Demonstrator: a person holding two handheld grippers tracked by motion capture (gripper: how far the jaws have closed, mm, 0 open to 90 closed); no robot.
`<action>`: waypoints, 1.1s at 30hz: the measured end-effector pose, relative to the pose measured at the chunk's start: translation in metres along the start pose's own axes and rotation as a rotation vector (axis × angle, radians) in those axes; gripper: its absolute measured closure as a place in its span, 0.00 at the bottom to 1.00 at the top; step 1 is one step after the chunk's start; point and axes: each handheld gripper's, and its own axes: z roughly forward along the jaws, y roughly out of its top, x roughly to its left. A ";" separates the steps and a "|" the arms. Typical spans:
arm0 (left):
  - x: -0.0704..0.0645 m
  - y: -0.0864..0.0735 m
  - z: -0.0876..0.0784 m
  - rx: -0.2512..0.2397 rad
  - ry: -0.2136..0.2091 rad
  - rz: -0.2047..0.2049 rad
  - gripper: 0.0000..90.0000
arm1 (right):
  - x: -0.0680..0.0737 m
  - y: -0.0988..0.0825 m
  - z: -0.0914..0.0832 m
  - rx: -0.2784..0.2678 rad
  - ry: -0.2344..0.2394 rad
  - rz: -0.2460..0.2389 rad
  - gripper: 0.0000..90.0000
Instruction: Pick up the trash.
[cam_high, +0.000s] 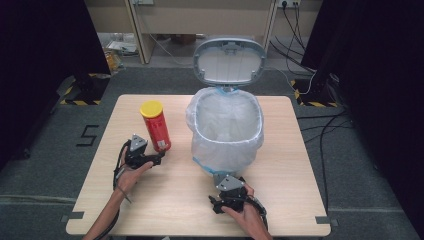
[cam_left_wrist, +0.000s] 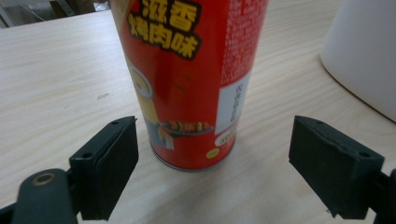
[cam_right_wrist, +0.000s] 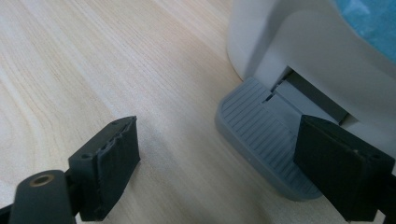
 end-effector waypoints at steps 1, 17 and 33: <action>0.001 0.001 0.001 -0.003 0.007 -0.006 0.17 | 0.000 0.000 0.000 0.000 0.001 0.000 0.16; 0.002 0.022 0.017 -0.040 0.021 -0.035 0.17 | 0.000 0.000 0.000 0.005 0.003 0.003 0.16; 0.005 0.027 0.031 -0.068 0.049 -0.036 0.26 | 0.000 0.000 0.000 0.005 0.005 0.001 0.16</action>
